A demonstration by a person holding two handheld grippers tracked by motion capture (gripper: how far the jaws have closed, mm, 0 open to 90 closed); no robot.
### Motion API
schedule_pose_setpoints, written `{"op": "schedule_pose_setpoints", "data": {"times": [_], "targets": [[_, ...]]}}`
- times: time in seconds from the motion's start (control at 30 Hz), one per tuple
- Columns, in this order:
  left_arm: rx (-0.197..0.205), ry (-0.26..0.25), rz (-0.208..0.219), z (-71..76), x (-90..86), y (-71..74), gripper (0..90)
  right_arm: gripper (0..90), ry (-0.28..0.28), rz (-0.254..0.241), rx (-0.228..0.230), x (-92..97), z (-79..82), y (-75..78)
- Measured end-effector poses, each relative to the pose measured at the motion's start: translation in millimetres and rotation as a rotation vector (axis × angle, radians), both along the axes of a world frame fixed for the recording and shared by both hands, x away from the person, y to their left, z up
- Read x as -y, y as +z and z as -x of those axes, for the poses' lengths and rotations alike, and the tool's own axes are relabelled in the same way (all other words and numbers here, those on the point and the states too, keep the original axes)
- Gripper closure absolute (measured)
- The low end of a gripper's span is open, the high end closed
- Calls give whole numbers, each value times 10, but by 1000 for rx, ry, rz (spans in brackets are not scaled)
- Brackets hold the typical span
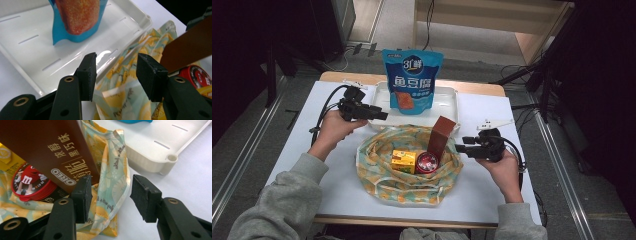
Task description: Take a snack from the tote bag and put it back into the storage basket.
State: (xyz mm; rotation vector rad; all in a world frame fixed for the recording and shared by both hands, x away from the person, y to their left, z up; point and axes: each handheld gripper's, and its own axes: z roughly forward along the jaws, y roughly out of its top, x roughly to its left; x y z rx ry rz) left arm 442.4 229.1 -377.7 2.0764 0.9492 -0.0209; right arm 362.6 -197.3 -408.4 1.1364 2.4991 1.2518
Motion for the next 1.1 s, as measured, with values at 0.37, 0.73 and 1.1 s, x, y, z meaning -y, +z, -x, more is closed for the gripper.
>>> {"op": "schedule_pose_setpoints", "data": {"times": [0.37,0.73,1.1], "targets": [[20,-14,14,263,-40,-14,500,717,4,1,-12,-73,116,120],[23,-22,21,417,-51,-31,500,900,42,-29,-23,-145,248,166],[25,-37,36,481,-88,0,499,729,60,-1,10,-206,321,303]]}}
